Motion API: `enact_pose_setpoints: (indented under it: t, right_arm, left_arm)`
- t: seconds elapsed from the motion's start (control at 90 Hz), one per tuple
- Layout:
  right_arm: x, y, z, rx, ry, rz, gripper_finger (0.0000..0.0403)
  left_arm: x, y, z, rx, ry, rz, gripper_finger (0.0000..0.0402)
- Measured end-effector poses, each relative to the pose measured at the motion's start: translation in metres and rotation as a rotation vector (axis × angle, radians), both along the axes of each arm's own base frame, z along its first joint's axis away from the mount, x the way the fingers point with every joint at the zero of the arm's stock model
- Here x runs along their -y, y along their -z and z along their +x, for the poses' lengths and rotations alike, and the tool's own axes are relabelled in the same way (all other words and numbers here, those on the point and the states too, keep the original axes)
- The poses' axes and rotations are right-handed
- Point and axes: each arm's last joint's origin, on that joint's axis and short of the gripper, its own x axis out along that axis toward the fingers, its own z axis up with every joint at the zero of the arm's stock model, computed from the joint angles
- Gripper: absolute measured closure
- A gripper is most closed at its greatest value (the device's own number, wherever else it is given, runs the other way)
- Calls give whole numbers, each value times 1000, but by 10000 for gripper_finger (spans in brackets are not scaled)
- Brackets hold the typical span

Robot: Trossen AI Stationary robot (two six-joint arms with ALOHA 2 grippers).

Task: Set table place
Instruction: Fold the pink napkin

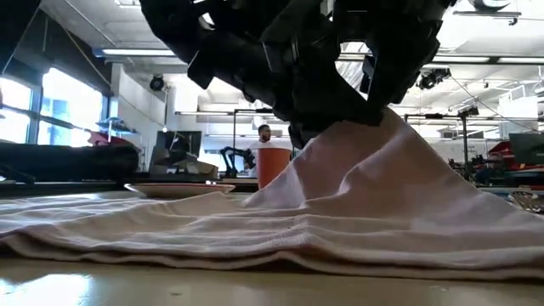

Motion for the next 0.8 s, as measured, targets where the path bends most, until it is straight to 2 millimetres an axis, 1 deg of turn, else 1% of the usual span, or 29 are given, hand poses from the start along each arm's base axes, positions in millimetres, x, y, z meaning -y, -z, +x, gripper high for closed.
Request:
enact_pose_setpoints:
  t: [0.156, 0.244, 0.322, 0.411, 0.478, 0.544, 0.633, 0.711, 0.8]
  right_arm:
    - [0, 0, 0, -2, 1, -5, 401]
    - [2, -2, -5, -30, 2, -7, 385]
    - [6, -9, -11, -38, 30, 9, 357]
    - [8, -20, -21, -46, 78, 21, 314]
    - [5, -28, -31, -34, 112, 20, 281]
    - [-2, -30, -41, -14, 151, 33, 251]
    - [-14, -22, -56, 2, 203, 56, 218]
    - [-24, -13, -68, 10, 246, 90, 198]
    - [-33, -5, -77, 13, 279, 148, 185]
  left_arm:
    - [-3, 0, 0, -11, -16, -14, 387]
    - [-5, 1, 0, -26, -32, -31, 397]
    - [-6, 1, 0, -26, -36, -35, 399]
    - [-6, -1, 0, -21, -43, -33, 401]
    - [-7, -3, 0, -18, -46, -33, 401]
    - [-9, -5, 0, -16, -52, -38, 401]
    - [-12, -13, -1, -5, -65, -49, 401]
    - [-16, -28, 0, 32, -73, -40, 401]
    - [-20, -48, 5, 86, -70, -20, 401]
